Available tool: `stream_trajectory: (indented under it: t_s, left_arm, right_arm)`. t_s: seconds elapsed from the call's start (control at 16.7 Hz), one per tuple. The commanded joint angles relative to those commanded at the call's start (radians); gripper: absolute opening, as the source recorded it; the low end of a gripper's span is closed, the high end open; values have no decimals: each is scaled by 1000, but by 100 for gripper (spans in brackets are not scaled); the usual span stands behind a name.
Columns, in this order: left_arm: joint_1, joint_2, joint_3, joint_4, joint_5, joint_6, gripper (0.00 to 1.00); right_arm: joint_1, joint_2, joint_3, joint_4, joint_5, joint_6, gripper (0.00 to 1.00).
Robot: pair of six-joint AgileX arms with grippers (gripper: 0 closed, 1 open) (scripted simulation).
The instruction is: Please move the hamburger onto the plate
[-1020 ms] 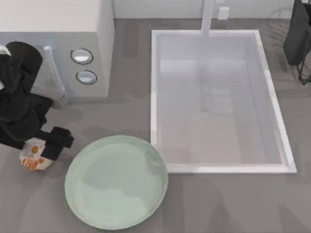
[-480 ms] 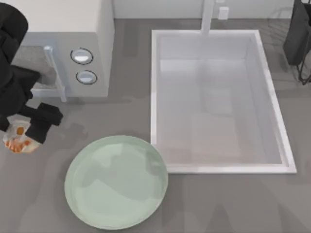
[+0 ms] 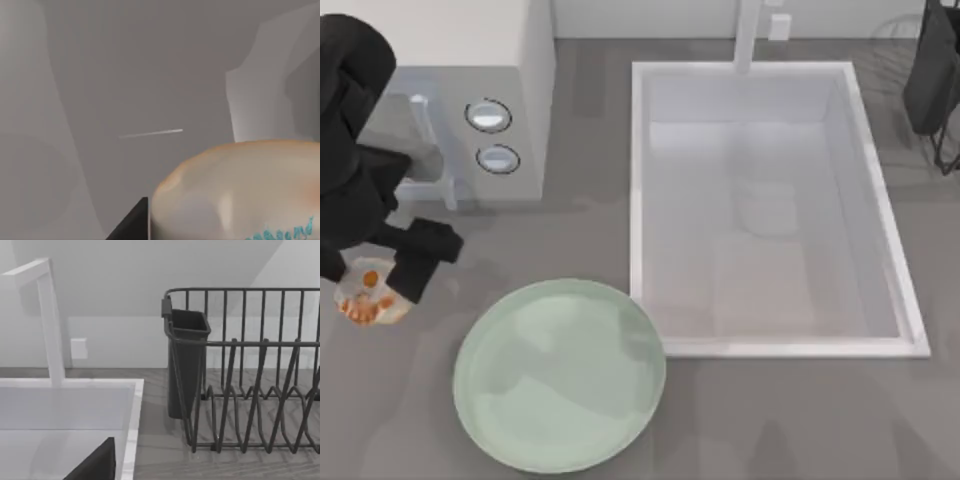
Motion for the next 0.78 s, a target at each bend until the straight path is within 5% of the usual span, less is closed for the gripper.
stream_trajectory:
  t_s: [0.36,0.78]
  left_arm:
    - [-133,25,-46,-59,-20,-451,0]
    - [-317,80,-108,-143,-40,-1381,0]
  right_arm:
    - [0,0,0,0,0,0,100]
    - [0,0,0,0,0,0,100]
